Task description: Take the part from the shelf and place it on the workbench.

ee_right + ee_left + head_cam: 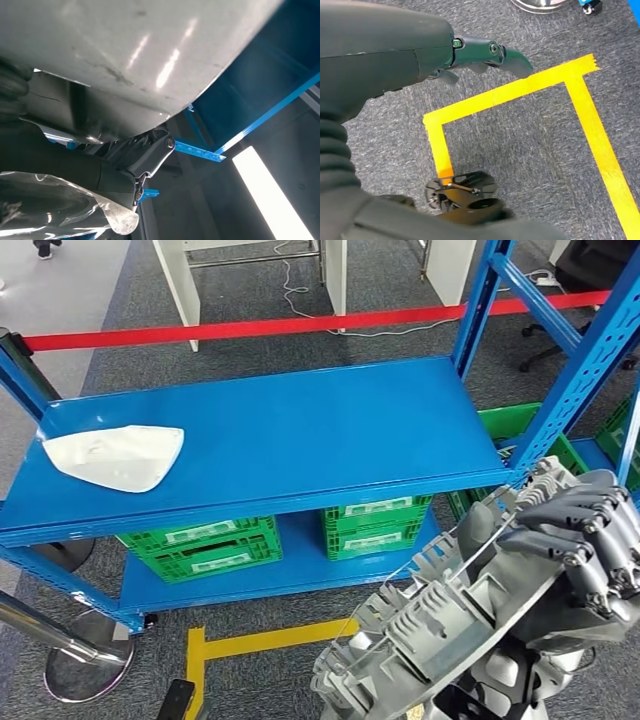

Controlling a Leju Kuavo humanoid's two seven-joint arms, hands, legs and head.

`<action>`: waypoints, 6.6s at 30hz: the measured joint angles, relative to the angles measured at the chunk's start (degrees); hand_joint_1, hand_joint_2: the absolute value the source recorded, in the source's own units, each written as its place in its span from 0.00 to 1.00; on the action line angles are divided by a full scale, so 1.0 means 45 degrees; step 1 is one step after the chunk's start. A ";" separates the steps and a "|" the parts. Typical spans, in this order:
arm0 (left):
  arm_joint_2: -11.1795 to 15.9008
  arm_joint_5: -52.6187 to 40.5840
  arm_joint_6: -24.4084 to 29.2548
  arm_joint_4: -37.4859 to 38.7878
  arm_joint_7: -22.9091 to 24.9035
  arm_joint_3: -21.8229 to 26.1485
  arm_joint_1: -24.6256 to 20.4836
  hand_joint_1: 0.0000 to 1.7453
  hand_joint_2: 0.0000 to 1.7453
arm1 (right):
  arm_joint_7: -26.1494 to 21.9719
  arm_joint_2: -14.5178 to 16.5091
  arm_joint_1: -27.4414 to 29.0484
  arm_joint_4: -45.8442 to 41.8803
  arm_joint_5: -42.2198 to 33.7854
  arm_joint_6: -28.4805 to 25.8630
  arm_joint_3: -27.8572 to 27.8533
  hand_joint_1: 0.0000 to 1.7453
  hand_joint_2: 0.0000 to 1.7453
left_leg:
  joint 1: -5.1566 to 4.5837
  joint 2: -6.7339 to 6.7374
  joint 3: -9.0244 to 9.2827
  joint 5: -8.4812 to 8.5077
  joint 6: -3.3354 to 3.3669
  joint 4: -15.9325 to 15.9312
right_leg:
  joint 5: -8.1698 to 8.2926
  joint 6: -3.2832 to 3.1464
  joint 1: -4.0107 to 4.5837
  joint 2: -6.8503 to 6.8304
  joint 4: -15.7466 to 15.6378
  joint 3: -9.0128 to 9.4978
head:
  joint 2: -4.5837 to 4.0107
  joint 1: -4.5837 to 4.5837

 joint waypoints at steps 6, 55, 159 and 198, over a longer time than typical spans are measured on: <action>0.0013 -0.0057 0.0040 0.0000 -0.0084 0.0158 0.0042 0.00 1.00 | 0.0006 -0.0087 0.0413 -0.0623 -0.0182 0.0000 0.0272 0.90 1.00 | -0.0105 -0.0003 0.1463 0.1630 0.0380 -0.3103 | -0.0050 0.0042 0.0107 0.0057 0.0000 0.0102 | 0.0000 0.0008; 0.0050 -0.0420 -0.0160 0.0000 0.0415 0.0506 0.0287 0.00 1.00 | 0.0262 -0.0267 0.1308 -0.0963 -0.0398 0.0005 0.0404 1.00 1.00 | -0.0044 0.0020 0.1666 0.1626 0.0341 -0.3471 | -0.0146 0.0469 0.0002 0.0030 -0.0079 0.0242 | 0.0000 0.0135; -0.0074 -0.1509 -0.0456 0.0000 0.1050 0.1113 0.0376 0.00 1.00 | 0.0369 -0.1404 0.3204 -0.0997 -0.3265 -0.0131 0.1539 1.00 1.00 | -0.0038 -0.0339 0.1720 0.0670 0.0264 -0.1941 | 0.0310 -0.0004 0.0088 0.1051 -0.0327 0.0124 | 0.0000 0.0139; 0.0029 -0.1657 -0.0625 0.0000 0.0870 0.1486 0.0355 0.00 1.00 | 0.0327 -0.1379 0.3086 -0.1381 -0.3211 -0.0142 0.1523 1.00 1.00 | 0.0075 -0.0215 0.2331 0.1411 0.0566 -0.3952 | -0.0232 0.0509 0.0062 0.0684 0.0848 -0.0869 | 0.0000 0.0242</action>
